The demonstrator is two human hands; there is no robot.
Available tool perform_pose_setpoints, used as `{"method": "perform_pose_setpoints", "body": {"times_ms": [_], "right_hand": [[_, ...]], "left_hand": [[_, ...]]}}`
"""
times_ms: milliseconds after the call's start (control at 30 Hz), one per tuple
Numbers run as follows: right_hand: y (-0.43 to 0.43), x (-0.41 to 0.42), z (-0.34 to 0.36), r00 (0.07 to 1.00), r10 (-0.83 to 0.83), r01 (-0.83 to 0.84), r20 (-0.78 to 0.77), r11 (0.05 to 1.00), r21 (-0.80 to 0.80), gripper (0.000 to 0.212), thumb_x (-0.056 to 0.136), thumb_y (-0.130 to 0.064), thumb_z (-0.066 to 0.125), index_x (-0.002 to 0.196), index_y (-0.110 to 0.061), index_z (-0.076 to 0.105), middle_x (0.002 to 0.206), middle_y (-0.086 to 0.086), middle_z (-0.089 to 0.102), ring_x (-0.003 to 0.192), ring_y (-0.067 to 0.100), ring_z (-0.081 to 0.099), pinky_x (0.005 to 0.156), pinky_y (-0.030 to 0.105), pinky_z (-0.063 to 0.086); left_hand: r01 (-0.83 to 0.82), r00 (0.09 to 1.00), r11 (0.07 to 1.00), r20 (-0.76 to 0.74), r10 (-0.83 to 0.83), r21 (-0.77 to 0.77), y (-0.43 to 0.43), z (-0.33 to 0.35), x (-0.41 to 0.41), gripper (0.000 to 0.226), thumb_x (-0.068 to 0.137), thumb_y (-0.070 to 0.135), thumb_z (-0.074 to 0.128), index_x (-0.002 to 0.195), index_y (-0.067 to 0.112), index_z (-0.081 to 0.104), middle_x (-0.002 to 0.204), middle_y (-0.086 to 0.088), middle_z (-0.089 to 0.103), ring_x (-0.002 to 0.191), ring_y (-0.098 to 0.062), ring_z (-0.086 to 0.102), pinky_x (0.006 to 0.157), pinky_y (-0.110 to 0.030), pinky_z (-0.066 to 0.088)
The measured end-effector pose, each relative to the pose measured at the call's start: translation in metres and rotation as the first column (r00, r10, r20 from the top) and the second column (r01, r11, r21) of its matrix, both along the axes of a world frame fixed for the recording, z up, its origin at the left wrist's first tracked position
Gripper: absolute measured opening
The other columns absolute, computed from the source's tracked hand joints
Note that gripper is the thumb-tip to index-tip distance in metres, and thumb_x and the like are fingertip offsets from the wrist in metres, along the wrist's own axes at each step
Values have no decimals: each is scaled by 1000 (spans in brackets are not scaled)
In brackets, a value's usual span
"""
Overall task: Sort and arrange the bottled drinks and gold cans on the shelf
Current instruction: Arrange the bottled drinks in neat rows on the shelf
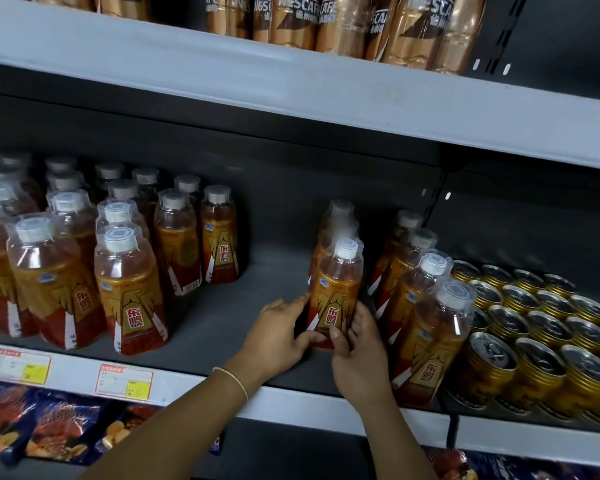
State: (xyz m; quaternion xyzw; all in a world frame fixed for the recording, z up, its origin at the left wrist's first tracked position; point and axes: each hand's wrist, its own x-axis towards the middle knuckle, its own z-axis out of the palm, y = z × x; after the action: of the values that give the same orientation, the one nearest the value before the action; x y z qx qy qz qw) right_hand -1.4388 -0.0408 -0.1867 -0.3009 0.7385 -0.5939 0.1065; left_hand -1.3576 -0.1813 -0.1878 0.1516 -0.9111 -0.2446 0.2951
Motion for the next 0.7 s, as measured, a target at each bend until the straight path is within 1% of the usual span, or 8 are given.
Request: {"method": "perform_pose_setpoints", "body": {"times_ms": [133,267,333,400,467,567,633,700], "right_hand": [[0,4,3,1000,0,0,-14,1000,14,59,98,-6,55,150,-22,32,134,-8,57,124,2,53,108,29,42],[0,6,4,999,-24,24,-35,1000,-2,54,96,-4,56,142,-25,36,125,-15,57,121,0,54,103,22,42],[0,8,3,994,-86,85,-73,996,-11,43,94,-3,60,124,-29,42,116,-18,56,118,2,56,94,15,45],[1,12,4,983,-143,140,-113,990,-33,37,90,-2,64,108,-27,44,117,-11,57,117,9,58,87,14,47],[1,17,7,930,-230,227,-288,973,-44,34,84,2,69,96,-21,48,115,-4,54,107,15,60,83,22,50],[-1,28,9,736,-277,281,-618,955,-93,33,71,12,72,78,-13,52,96,1,49,85,14,52,73,23,44],[-6,39,11,691,-243,221,-681,968,-122,30,69,12,72,75,-10,54,91,2,49,80,15,52,68,24,46],[-19,54,14,724,-169,103,-669,985,-137,24,73,10,70,81,-9,59,91,2,51,77,19,55,65,35,53]], "left_hand": [[-18,999,1000,25,19,-19,0,2,1,75,82,52,69,145,23,42,117,-2,67,101,-18,54,95,-30,40],[-34,998,998,50,37,-50,2,7,5,75,83,53,67,147,25,40,113,-3,67,101,-20,53,92,-27,38],[-26,997,996,71,32,-85,2,11,7,71,85,49,67,146,23,40,111,-6,67,101,-22,54,87,-27,38],[10,996,991,86,2,-134,1,17,12,56,90,39,64,141,22,48,114,-5,68,103,-23,56,87,-28,42],[46,998,982,59,-36,-185,-1,24,23,39,93,28,61,131,21,58,117,-4,69,104,-24,59,89,-29,46],[16,1000,973,15,-13,-230,-6,38,49,32,94,23,56,125,19,63,115,-4,70,103,-26,61,87,-37,52],[-21,1000,969,5,23,-246,-13,48,68,31,94,21,53,122,16,64,113,-6,70,103,-26,62,86,-40,52],[-50,999,972,-10,49,-231,-20,58,89,36,89,12,53,123,13,65,112,-7,71,103,-27,63,87,-39,52]]}}
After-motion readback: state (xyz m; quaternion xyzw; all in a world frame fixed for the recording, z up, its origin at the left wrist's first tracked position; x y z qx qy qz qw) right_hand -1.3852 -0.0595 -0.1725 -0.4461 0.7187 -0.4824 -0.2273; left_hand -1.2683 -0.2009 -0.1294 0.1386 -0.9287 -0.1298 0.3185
